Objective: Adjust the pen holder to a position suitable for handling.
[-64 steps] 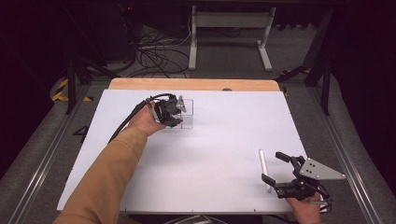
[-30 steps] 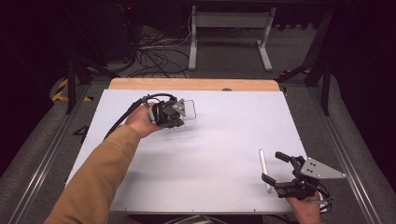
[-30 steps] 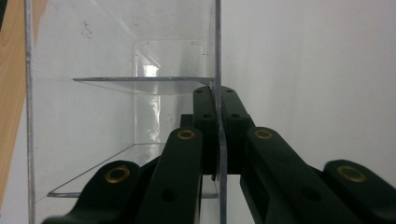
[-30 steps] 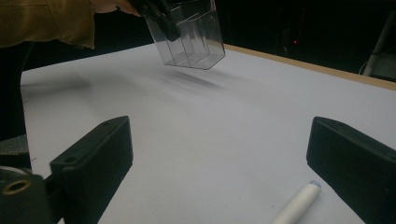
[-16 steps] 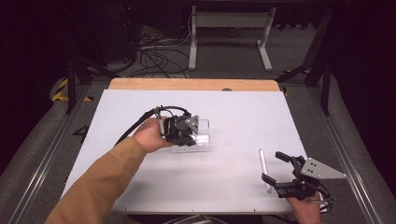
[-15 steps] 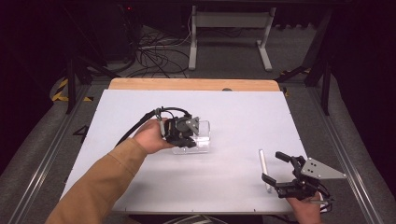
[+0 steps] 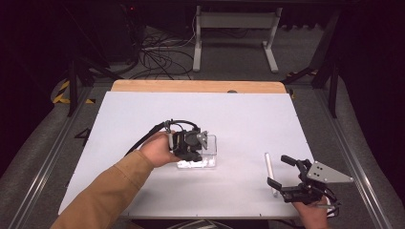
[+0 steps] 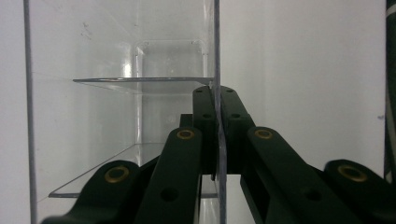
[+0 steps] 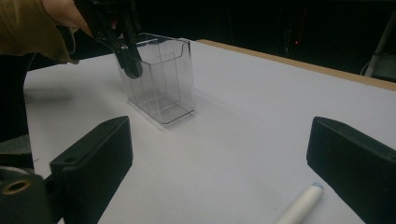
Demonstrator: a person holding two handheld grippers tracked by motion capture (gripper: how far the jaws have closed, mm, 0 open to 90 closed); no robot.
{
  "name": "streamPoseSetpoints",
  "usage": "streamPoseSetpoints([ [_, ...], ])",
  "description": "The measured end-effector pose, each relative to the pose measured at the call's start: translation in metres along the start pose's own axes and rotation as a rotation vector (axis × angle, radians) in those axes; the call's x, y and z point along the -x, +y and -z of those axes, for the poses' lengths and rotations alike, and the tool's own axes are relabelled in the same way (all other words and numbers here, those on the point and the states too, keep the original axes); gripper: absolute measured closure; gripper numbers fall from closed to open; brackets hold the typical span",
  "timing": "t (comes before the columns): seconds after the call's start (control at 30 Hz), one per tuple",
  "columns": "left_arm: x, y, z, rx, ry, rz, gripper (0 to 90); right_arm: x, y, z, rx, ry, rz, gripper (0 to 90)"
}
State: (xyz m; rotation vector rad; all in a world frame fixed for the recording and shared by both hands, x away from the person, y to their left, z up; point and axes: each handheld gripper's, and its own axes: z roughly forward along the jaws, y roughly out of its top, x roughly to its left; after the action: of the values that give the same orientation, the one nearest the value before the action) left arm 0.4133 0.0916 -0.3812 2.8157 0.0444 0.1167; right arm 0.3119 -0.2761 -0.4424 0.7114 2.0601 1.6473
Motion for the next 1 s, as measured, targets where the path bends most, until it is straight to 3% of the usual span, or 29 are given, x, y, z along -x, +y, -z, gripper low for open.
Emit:
streamPoseSetpoints([
  [0.43, 0.003, 0.002, -0.005, 0.004, -0.018, -0.024, 87.4, 0.000, 0.000, 0.000, 0.000, 0.003, 0.000, 7.1],
  [0.67, 0.005, 0.002, -0.004, 0.007, 0.003, -0.018, 86.0, 0.000, 0.000, 0.000, -0.002, 0.003, 0.001, 7.1],
  [0.87, 0.005, -0.004, 0.008, 0.082, 0.005, 0.025, 71.5, -0.001, 0.000, 0.000, 0.000, 0.001, -0.003, 7.1],
  [1.0, 0.008, -0.011, 0.024, 0.203, 0.036, 0.057, 61.1, -0.001, 0.001, 0.000, 0.002, 0.000, 0.003, 7.1],
])
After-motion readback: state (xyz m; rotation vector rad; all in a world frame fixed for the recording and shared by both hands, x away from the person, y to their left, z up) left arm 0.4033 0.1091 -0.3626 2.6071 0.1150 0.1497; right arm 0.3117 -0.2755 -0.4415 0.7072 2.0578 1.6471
